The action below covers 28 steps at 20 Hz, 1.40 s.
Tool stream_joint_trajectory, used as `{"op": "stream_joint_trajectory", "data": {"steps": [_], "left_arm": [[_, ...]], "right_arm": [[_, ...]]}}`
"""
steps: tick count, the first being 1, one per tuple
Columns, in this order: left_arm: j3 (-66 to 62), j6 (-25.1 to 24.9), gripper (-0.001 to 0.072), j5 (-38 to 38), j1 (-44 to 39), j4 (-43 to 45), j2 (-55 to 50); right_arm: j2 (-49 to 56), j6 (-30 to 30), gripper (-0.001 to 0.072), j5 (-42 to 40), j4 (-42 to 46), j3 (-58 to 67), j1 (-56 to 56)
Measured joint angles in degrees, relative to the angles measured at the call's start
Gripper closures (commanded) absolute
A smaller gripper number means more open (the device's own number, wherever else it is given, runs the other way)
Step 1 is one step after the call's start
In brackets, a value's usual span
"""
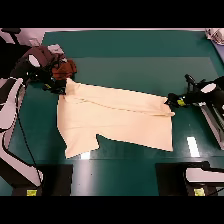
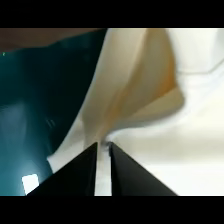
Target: Fold the shirts.
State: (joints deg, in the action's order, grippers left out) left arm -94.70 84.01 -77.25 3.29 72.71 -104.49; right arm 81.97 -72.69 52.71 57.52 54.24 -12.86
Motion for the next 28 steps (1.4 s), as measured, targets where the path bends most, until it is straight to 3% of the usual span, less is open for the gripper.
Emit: {"op": "stream_joint_trajectory", "data": {"steps": [2,3,8,13,14,15,16,17,23,28], "left_arm": [[0.07,0.92,0.062,-1.57,-0.02,-1.81,0.0],[0.07,1.53,0.0679,-2.34,-0.04,-3.19,0.0],[0.11,3.89,0.0679,-3.91,-3.5,-7.67,0.0],[0.13,9.03,0.0679,1.18,-6.71,-9.14,0.11],[0.11,9.79,0.0678,1.92,-6.91,-9.35,0.11],[0.11,10.29,0.0609,2.34,-7.06,-9.6,0.15],[0.07,10.71,0.0326,2.69,-7.21,-9.75,0.33],[0.04,11.06,0.0176,2.93,-7.32,-9.88,0.74],[0.0,11.39,0.0154,4.76,-6.86,-8.76,7.85],[6.47,8.9,0.0155,-0.09,-7.15,-4.66,20.39]], "right_arm": [[0.07,0.44,0.0681,-1.25,0.17,2.43,0.35],[0.33,0.52,0.0681,-1.68,0.74,4.11,0.33],[5.97,0.83,0.0681,1.11,4.76,14.23,-2.56],[12.72,1.16,0.0675,3.58,5.35,24.72,-5.05],[13.57,1.29,0.0631,3.69,5.27,26.69,-5.22],[14.34,1.33,0.0443,4.2,5.14,28.76,-5.4],[14.84,1.4,0.0254,4.52,5.14,30.58,-5.51],[15.08,1.49,0.0178,5.07,5.14,32.28,-5.6],[10.84,1.49,0.0178,10.1,5.42,36.11,-7.87],[0.76,0.11,0.0178,14.67,5.05,23.93,-11.17]]}}
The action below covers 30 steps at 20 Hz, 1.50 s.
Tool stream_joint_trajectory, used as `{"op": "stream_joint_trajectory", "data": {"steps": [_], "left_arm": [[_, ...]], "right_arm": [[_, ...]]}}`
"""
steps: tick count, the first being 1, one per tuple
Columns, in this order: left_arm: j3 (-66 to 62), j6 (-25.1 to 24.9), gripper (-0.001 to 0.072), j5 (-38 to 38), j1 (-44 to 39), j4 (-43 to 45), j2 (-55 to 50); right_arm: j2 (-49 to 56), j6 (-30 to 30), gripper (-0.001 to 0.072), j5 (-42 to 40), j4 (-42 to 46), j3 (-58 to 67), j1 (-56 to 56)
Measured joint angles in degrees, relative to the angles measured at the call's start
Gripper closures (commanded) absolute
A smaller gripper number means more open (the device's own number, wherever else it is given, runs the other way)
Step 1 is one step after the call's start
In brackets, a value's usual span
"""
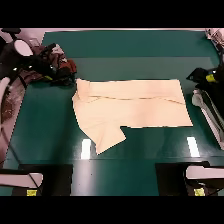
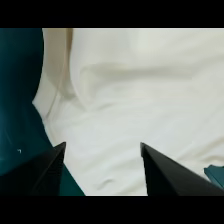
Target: Fold the shirts.
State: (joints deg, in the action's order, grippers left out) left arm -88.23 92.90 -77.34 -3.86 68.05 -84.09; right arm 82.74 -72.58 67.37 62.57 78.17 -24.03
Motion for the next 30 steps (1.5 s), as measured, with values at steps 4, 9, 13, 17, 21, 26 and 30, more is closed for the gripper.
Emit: {"op": "stream_joint_trajectory", "data": {"steps": [4,9,13,17,21,26,30], "left_arm": [[18.23,-0.02,0.0154,1.2,-0.09,-1.22,15.41],[41.16,-2.69,-0.0013,3.65,-0.11,-15.91,26.95],[52.33,-7.41,-0.0013,7.61,-0.11,-26.58,29.33],[59.23,-9.53,-0.0013,12.63,-3.61,-29.64,29.99],[62.88,-6.78,-0.0013,20.39,-11.26,-28.35,30.14],[63.89,2.34,-0.0013,27.04,-14.67,-21.22,30.27],[64.15,5.79,-0.0013,29.49,-15.41,-19.23,30.23]], "right_arm": [[-8.98,-0.28,0.0178,-1.38,-1.7,-13.66,-1.57],[-19.06,-0.35,0.0178,-2.05,-2.71,-25.73,-0.7],[-26.25,-2.23,0.0035,-2.23,-2.89,-31.58,0.33],[-30.27,-4.83,0.0035,-1.79,-2.91,-33.55,0.61],[-31.61,-5.57,0.0036,-1.03,-2.91,-34.1,1.16],[-32.02,-5.92,0.0035,-0.22,-2.62,-34.23,1.09],[-32.09,-5.95,0.0035,-0.02,-2.54,-34.25,1.01]]}}
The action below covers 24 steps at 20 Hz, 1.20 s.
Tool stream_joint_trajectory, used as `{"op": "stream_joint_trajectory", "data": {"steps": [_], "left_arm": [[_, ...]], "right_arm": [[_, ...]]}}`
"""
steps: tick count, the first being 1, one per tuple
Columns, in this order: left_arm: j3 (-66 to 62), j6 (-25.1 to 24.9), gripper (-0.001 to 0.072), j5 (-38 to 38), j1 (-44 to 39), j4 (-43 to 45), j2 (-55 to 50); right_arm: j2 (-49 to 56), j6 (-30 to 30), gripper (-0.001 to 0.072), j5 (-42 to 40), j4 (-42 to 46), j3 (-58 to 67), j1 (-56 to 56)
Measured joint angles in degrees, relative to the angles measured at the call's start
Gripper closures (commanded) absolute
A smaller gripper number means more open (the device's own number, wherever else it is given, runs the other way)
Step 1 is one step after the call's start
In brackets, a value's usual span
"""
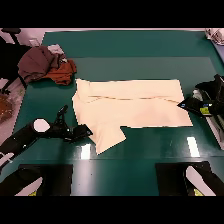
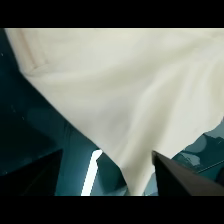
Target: Fold the shirts.
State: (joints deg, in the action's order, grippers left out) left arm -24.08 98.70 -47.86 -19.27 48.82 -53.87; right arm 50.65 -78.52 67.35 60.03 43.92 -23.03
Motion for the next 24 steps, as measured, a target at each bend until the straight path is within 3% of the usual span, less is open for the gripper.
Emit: {"op": "stream_joint_trajectory", "data": {"steps": [5,7,8,9,11,12,15,19,24], "left_arm": [[0.09,1.44,-0.0013,5.01,-4.81,0.35,-1.49],[-0.04,2.21,0.001,7.8,-7.21,-3.48,-3.89],[-0.04,2.58,0.0136,8.35,-8.24,-10.45,-5.49],[-0.2,2.82,0.0235,8.24,-9.01,-12.11,-6.56],[-1.57,2.84,0.0596,8.96,-10.05,-7.98,-7.91],[-2.67,2.23,0.0681,9.31,-10.27,-5.88,-8.39],[-7.63,0.9,0.068,8.31,-10.54,-2.91,-9.03],[-14.56,0.61,0.068,2.89,-10.8,-1.99,-9.11],[-20.31,1.36,0.068,-2.69,-10.82,-1.36,-8.39]], "right_arm": [[0.0,-0.02,0.0035,0.13,0.0,0.0,0.0],[0.0,-0.04,0.0036,0.37,0.0,0.0,0.0],[0.0,-0.02,0.0036,0.52,0.0,0.0,0.0],[0.0,-0.04,0.0037,0.74,0.0,0.0,0.0],[0.0,-0.04,0.004,1.05,0.04,0.0,0.0],[0.0,-0.04,0.004,1.27,0.04,0.0,0.0],[0.0,-0.2,0.0035,1.4,1.77,0.0,0.0],[0.48,-2.71,0.0009,1.42,10.23,-0.02,-0.02],[6.8,-4.63,0.0009,1.95,16.87,-0.02,-2.49]]}}
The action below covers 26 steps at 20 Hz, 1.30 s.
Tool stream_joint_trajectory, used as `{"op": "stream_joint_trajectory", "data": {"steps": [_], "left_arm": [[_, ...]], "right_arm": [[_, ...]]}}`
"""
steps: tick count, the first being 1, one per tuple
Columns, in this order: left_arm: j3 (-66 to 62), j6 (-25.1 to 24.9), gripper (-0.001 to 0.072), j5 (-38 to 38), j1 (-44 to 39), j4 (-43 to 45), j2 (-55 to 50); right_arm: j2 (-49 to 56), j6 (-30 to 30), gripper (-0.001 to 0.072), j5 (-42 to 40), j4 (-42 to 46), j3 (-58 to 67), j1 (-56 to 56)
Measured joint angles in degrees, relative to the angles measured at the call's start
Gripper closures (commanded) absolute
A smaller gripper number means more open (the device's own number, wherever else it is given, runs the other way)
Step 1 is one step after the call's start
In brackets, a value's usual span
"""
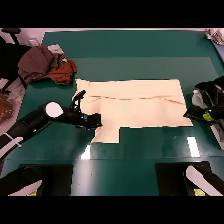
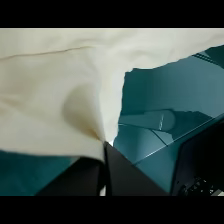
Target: Fold the shirts.
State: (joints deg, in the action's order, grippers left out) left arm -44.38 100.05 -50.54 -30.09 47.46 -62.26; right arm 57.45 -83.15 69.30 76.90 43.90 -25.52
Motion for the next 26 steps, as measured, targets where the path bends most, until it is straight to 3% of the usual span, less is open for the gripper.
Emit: {"op": "stream_joint_trajectory", "data": {"steps": [10,11,12,13,14,15,21,26], "left_arm": [[-1.95,1.66,0.068,-2.78,0.0,0.2,2.36],[-1.99,1.73,0.068,-2.84,0.0,0.2,2.43],[-1.99,1.86,0.068,-2.86,0.0,0.2,2.45],[-1.99,1.88,0.0679,-2.99,0.0,0.17,2.45],[-1.99,2.1,0.0679,-3.13,0.0,0.17,2.47],[-2.03,2.32,0.068,-3.48,0.0,0.15,2.49],[-5.75,4.24,0.0681,-7.67,0.0,0.85,4.37],[-9.09,14.6,0.0681,-10.4,-0.04,12.46,12.26]], "right_arm": [[12.09,10.47,0.0025,0.22,-11.52,-0.02,-12.02],[12.96,10.99,0.0124,0.28,-12.55,0.04,-11.85],[14.05,11.47,0.0268,-0.13,-12.98,0.04,-11.17],[15.02,11.78,0.0464,-0.52,-13.73,0.04,-10.36],[15.8,12.0,0.0608,-0.92,-14.14,0.02,-9.29],[16.02,12.24,0.0678,-1.36,-13.92,0.02,-8.28],[8.31,11.72,0.0681,0.7,-13.99,3.43,-4.94],[-0.52,6.56,0.0681,3.67,-14.71,7.1,-5.07]]}}
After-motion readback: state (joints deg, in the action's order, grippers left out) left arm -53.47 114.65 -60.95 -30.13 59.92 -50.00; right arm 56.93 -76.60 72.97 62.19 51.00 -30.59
